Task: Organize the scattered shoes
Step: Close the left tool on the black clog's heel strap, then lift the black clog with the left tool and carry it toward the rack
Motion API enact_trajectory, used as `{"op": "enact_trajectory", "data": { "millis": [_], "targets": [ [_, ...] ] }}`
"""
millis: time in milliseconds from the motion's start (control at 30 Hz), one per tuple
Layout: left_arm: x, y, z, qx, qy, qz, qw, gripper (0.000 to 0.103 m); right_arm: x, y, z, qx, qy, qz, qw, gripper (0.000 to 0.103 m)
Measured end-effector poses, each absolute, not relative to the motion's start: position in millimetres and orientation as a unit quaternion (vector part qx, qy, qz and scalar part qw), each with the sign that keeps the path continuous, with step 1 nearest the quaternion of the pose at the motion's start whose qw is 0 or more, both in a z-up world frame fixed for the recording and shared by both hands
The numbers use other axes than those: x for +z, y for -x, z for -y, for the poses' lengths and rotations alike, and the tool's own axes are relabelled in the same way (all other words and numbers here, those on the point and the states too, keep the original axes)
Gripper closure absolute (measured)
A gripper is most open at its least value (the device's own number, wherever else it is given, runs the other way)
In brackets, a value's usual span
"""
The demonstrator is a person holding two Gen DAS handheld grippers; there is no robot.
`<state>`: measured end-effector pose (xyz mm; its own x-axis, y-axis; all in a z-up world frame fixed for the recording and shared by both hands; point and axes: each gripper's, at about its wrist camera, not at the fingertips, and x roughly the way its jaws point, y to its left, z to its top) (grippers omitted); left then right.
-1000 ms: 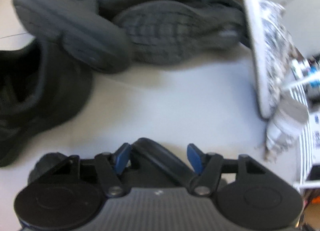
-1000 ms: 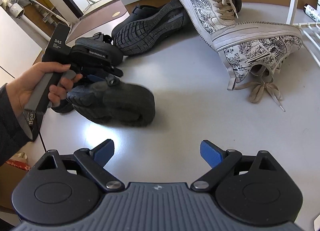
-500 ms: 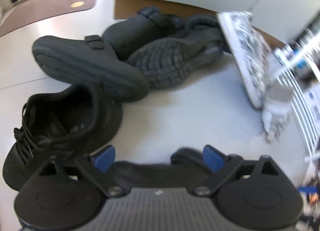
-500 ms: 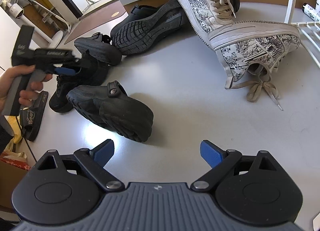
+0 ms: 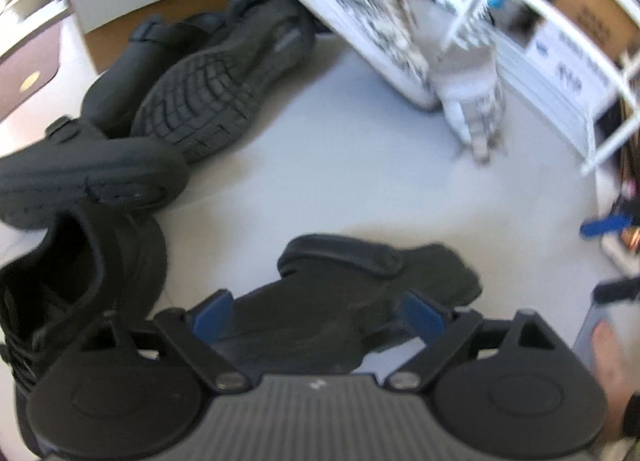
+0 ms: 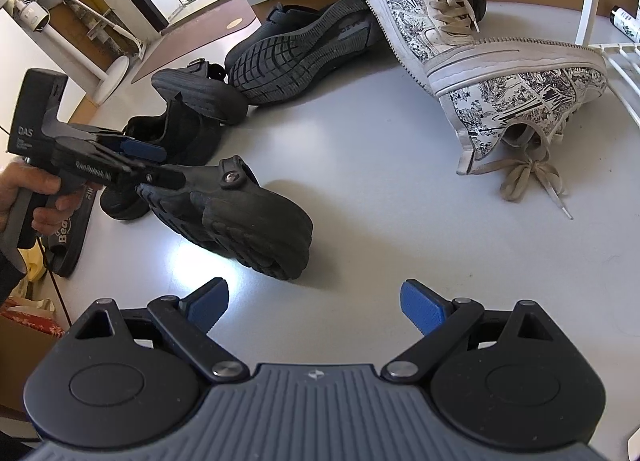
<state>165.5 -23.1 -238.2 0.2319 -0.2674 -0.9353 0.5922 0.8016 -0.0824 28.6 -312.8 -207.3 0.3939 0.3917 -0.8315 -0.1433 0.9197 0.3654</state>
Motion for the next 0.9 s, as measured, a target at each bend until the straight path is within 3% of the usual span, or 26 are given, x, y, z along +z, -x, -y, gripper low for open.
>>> {"op": "enact_trajectory", "data": {
  "millis": [233, 533, 900],
  "targets": [
    [-250.6, -158.3, 38.5, -0.299, -0.220, -0.546, 0.751, 0.016, -204.1, -26.9, 313.1, 0.172, -0.114, -0.521, 0.828, 0.007],
    [-273.6, -164.3, 48.2, -0.320, -0.259, -0.553, 0.724, 0.008, -204.8, -26.7, 315.0, 0.174, -0.114, -0.524, 0.826, 0.007],
    [-278.8, -164.9, 52.6, -0.358, -0.165, -0.562, 0.727, 0.025, -206.3, -27.2, 315.2, 0.173, -0.113, -0.527, 0.824, 0.007]
  ]
}}
